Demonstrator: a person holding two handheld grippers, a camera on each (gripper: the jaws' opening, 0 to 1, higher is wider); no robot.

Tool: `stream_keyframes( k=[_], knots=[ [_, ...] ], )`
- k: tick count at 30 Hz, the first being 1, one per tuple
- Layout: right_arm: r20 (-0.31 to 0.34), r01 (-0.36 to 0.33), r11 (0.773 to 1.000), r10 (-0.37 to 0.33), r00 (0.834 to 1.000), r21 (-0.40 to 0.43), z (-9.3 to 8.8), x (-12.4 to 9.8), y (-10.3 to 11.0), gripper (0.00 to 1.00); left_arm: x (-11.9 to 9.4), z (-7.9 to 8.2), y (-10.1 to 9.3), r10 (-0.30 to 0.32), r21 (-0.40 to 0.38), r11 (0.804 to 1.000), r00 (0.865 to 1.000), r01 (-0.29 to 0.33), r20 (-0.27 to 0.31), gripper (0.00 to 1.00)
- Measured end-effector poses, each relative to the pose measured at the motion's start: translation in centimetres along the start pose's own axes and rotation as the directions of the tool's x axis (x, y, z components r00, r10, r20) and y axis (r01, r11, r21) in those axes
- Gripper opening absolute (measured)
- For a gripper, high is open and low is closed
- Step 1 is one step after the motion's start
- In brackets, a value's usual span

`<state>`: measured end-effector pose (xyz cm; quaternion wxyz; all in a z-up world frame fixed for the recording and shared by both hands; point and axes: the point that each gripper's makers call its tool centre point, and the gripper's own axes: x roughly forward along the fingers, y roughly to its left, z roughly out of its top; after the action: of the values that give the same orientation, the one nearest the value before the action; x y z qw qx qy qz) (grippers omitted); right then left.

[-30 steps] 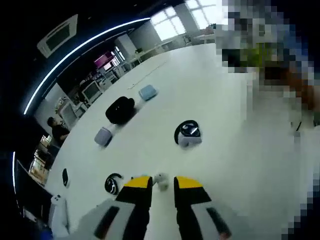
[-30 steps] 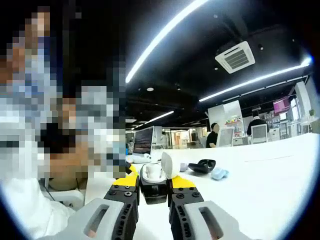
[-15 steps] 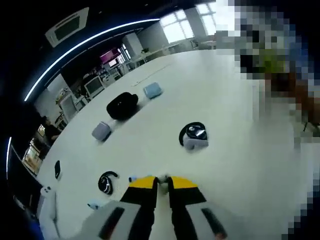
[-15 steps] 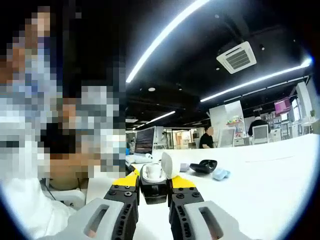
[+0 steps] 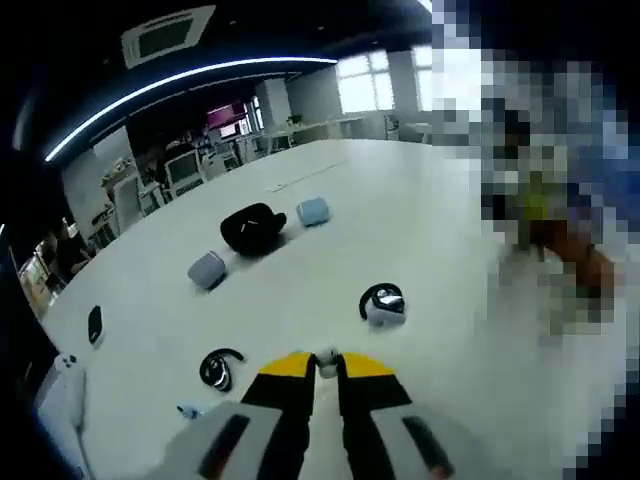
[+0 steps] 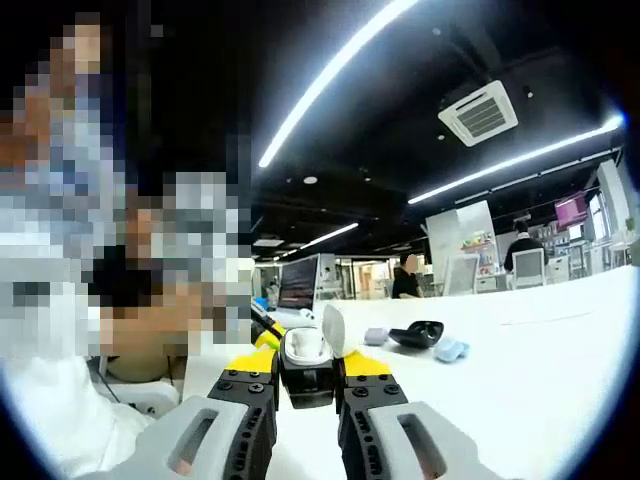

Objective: Pick up the earbuds from the table and place the earbuds into the earbud case

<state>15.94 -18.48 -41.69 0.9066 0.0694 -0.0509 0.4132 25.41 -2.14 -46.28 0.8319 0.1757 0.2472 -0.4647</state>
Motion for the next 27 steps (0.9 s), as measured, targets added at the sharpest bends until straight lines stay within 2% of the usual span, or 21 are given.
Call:
stream_keyframes(
  k=[2, 4, 5, 8, 9, 11, 12, 14, 16, 17, 18, 19, 20, 22, 23, 25, 27],
  knots=[
    [-0.011, -0.025, 1.0, 0.025, 1.0, 0.001, 0.0, 0.2, 0.7, 0.2, -0.9, 1.1, -1.2, -0.115, -0.035, 0.993, 0.993, 0.116, 0.026, 0.11],
    [-0.02, -0.045, 0.999, 0.045, 0.999, -0.002, 0.1, 0.4, 1.3, 0.2, -1.9, 2.4, -2.4, -0.216, -0.043, 0.975, 0.975, 0.218, 0.05, 0.11],
    [-0.02, -0.052, 0.999, 0.052, 0.998, -0.003, 0.2, 0.5, 1.6, 0.2, -2.7, 3.4, -3.6, -0.301, -0.05, 0.951, 0.951, 0.305, 0.068, 0.11],
    [-0.019, -0.067, 0.998, 0.067, 0.998, -0.008, 0.6, 0.6, 2.3, 0.2, -4.3, 5.5, -5.2, -0.433, -0.118, 0.888, 0.894, 0.445, 0.117, 0.11],
    [-0.018, -0.072, 0.997, 0.072, 0.997, -0.01, 0.7, 0.7, 2.6, 0.2, -4.4, 5.7, -5.3, -0.442, -0.126, 0.881, 0.889, 0.455, 0.122, 0.11],
    [-0.015, -0.074, 0.997, 0.074, 0.997, -0.019, 1.0, 0.9, 3.0, 0.2, -4.8, 6.8, -6.2, -0.489, -0.168, 0.844, 0.859, 0.51, 0.148, 0.11],
    [-0.015, -0.069, 0.997, 0.069, 0.998, -0.029, 1.1, 1.0, 3.1, 0.2, -5.0, 7.5, -6.9, -0.526, -0.192, 0.812, 0.833, 0.551, 0.169, 0.11],
    [-0.013, -0.06, 0.997, 0.059, 0.998, -0.041, 1.3, 1.1, 3.3, 0.2, -5.3, 8.4, -8.2, -0.574, -0.225, 0.761, 0.793, 0.609, 0.204, 0.11],
    [-0.01, -0.064, 0.997, 0.064, 0.998, -0.047, 1.6, 1.1, 3.6, 0.2, -5.7, 9.1, -9.8, -0.626, -0.236, 0.707, 0.745, 0.667, 0.23, 0.11],
    [-0.009, -0.067, 0.997, 0.067, 0.998, -0.049, 1.7, 1.1, 3.7, 0.2, -5.9, 9.5, -10.4, -0.65, -0.243, 0.676, 0.718, 0.696, 0.247, 0.11],
    [-0.008, -0.069, 0.996, 0.069, 0.998, -0.054, 1.7, 1.1, 3.9, 0.2, -6.3, 10.2, -11.4, -0.682, -0.253, 0.628, 0.677, 0.736, 0.277, 0.11],
    [-0.007, -0.071, 0.996, 0.071, 0.997, -0.06, 1.8, 1.1, 4.0, 0.2, -6.4, 10.4, -12.0, -0.702, -0.251, 0.602, 0.652, 0.758, 0.288, 0.11],
    [-0.005, -0.074, 0.995, 0.074, 0.997, -0.064, 1.9, 1.1, 4.2, 0.2, -6.3, 10.6, -12.4, -0.708, -0.248, 0.592, 0.642, 0.766, 0.294, 0.11],
    [-0.006, -0.077, 0.994, 0.077, 0.997, -0.078, 2.0, 1.2, 4.4, 0.2, -6.4, 11.0, -13.3, -0.729, -0.248, 0.556, 0.609, 0.793, 0.314, 0.11],
    [-0.007, -0.077, 0.993, 0.076, 0.997, -0.084, 2.0, 1.2, 4.6, 0.2, -6.3, 11.0, -13.8, -0.736, -0.248, 0.545, 0.599, 0.801, 0.316, 0.11],
    [-0.008, -0.077, 0.992, 0.077, 0.997, -0.098, 2.1, 1.2, 4.8, 0.2, -6.1, 11.1, -14.4, -0.738, -0.242, 0.543, 0.594, 0.804, 0.319, 0.11],
    [-0.012, -0.079, 0.991, 0.078, 0.997, -0.109, 2.1, 1.3, 4.9, 0.2, -6.3, 11.3, -15.9, -0.763, -0.226, 0.512, 0.56, 0.829, 0.324, 0.11]
  ],
)
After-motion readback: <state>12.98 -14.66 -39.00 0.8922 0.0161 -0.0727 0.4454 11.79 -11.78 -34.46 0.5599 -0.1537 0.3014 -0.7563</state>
